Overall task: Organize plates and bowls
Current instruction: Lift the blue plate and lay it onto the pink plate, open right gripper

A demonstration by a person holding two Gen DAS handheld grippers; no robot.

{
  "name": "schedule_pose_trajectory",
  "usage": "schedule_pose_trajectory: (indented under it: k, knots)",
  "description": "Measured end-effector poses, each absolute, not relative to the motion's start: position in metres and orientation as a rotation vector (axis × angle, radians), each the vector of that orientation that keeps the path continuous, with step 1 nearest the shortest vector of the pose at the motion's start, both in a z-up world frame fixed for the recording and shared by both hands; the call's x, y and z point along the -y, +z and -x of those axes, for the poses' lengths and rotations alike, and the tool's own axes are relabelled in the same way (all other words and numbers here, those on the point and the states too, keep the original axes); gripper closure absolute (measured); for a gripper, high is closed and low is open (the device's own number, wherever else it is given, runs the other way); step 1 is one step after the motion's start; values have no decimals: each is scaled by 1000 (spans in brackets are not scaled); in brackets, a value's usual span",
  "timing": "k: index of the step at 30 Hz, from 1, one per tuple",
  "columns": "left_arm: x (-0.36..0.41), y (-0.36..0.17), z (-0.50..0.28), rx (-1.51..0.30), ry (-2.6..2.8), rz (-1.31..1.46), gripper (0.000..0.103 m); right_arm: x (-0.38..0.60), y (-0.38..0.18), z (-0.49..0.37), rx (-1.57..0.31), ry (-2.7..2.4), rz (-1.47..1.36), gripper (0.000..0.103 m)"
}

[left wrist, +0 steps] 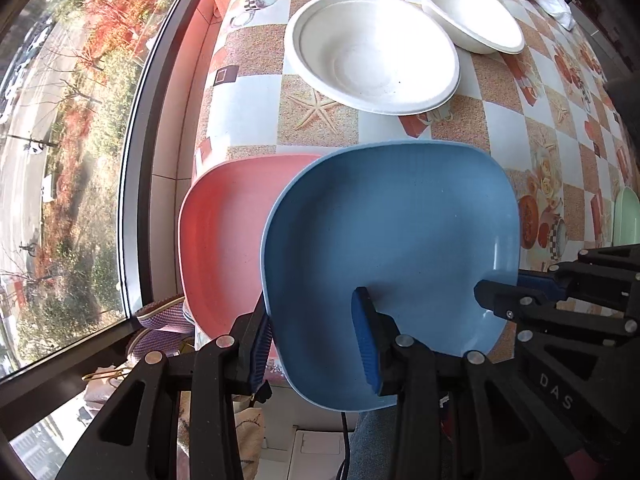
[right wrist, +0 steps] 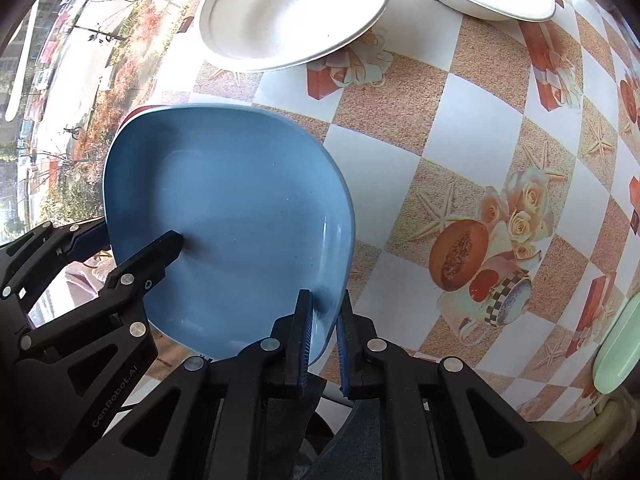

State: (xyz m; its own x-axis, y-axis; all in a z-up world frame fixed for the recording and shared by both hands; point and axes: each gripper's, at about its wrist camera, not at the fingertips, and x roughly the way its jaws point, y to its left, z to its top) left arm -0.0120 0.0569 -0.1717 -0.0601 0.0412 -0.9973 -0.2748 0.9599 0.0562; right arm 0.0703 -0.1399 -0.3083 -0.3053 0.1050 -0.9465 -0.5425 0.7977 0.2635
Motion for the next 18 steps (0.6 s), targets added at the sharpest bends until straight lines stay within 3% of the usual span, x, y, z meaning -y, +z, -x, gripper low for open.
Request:
schedule_pose_trajectory:
  k: [14,17,18]
  knots:
    - [-107,-175,42,-1588,367,194,61,113,-330,-67,-1820,733,370,89]
    - [-104,-172,38,-1572,396,187,51,114,-329,-73,-1826,725,351,89]
    - [-106,-173,39,-1571,415,181,37,115,-330,-74,-1830,724,340,89]
